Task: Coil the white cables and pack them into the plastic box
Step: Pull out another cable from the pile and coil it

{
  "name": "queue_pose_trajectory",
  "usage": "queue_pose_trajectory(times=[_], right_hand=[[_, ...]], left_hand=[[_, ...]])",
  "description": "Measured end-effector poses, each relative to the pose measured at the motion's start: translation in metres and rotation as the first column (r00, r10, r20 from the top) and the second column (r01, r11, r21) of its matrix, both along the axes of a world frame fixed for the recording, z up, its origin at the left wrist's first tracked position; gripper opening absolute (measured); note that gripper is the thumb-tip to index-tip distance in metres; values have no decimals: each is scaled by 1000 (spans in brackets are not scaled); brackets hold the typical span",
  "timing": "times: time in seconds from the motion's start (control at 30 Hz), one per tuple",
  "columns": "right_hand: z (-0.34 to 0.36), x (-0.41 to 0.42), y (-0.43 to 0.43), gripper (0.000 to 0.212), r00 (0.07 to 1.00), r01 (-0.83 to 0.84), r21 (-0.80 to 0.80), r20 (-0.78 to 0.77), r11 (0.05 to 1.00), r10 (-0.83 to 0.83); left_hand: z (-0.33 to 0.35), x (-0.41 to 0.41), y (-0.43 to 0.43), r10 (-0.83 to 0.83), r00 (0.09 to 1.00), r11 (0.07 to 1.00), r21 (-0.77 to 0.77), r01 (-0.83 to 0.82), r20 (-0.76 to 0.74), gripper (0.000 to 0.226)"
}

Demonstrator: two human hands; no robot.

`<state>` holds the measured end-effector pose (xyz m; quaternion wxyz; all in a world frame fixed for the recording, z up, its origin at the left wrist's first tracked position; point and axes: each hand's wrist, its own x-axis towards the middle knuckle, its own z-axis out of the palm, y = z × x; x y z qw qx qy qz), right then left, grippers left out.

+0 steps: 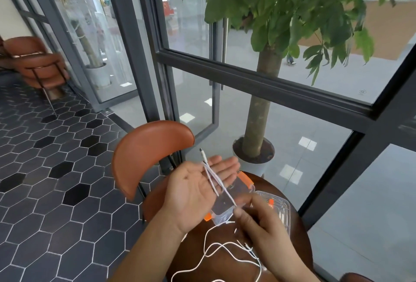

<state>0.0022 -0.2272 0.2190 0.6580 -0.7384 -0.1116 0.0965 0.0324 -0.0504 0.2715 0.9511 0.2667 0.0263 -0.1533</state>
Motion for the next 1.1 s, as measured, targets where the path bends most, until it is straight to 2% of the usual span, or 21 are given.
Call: queue_pose_trajectory(times=[0.03,0.07,0.13,0.23,0.3,0.37,0.5,0.57,0.67,0.73,0.83,0.93,1.0,1.07,1.1], right_hand=[[-9,0,-3,15,993,-57,75,-98,996,64],[-18,3,-8,23,982,-122,65,-134,990,130],[-29,15,-17,30,965,-245,-137,-127,960,228],[-30,47,-32,45,936,-321,-522,-45,791,350],[-17,73,-38,35,920,-293,-691,-16,660,392],[3,96,-37,21,904,-201,-784,81,587,419],[59,116,-18,10,863,-117,-824,192,555,468],[85,113,-6,12,824,-81,-859,228,506,518],[107,98,6,15,764,16,-890,305,455,568],[108,84,8,18,758,120,-896,361,428,543],[93,63,7,19,782,243,-877,429,414,452],[72,41,4,36,774,402,-832,532,383,343],[58,33,-1,48,785,444,-782,575,437,230],[44,26,-3,54,766,449,-701,621,555,165],[38,21,-4,51,749,444,-647,647,619,139]], left_hand=[[3,0,-1,16,1000,1000,-17,-16,-3,43],[6,0,-2,18,1000,999,-27,-18,-8,47],[8,-2,-5,-19,1000,999,-30,18,-23,62],[4,-6,-6,-133,991,989,67,133,1,80],[0,-7,-6,-244,969,962,133,238,30,89],[-3,-4,-6,-387,920,908,196,369,60,94],[-3,1,-11,-622,783,695,471,543,17,107],[-5,6,-12,-640,767,597,598,535,-48,111],[-10,10,-8,-583,806,543,689,479,-100,121],[-12,14,-7,-534,839,584,670,458,-108,115],[-18,12,-10,-388,918,698,625,348,-78,95],[-29,14,-13,-217,973,725,656,211,-73,101],[-35,14,-13,-124,988,772,616,157,-95,101],[-36,13,-16,-101,990,838,527,138,-98,96],[-34,12,-18,-91,991,871,475,126,-97,94]])
